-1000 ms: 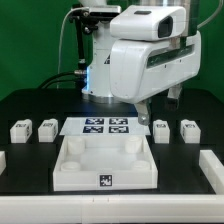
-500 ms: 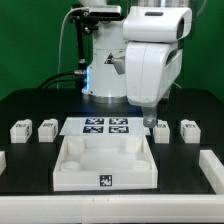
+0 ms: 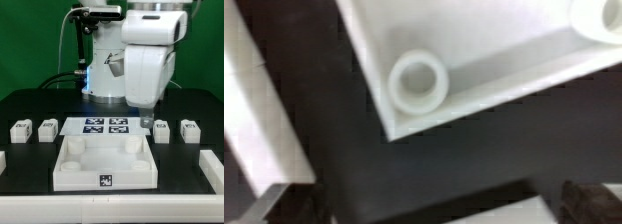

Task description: Assemble one leg

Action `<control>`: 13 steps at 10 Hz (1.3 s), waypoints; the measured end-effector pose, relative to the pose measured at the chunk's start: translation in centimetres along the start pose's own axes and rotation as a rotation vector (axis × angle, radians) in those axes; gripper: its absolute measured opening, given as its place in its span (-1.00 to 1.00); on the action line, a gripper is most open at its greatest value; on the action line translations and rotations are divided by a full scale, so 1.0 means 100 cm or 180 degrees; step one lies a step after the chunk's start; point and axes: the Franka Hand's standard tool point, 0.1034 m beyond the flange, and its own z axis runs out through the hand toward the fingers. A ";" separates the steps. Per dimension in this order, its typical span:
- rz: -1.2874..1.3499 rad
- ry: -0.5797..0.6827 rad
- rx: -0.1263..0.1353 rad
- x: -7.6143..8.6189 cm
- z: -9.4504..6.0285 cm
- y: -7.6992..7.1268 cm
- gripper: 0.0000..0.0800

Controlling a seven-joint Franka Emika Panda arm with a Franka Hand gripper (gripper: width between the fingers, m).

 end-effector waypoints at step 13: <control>-0.1158 0.0100 0.0387 -0.083 0.093 -0.067 0.34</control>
Offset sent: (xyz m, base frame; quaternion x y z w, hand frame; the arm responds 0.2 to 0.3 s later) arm -0.0410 -0.0287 -0.0465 0.0152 0.0510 -0.2264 0.9726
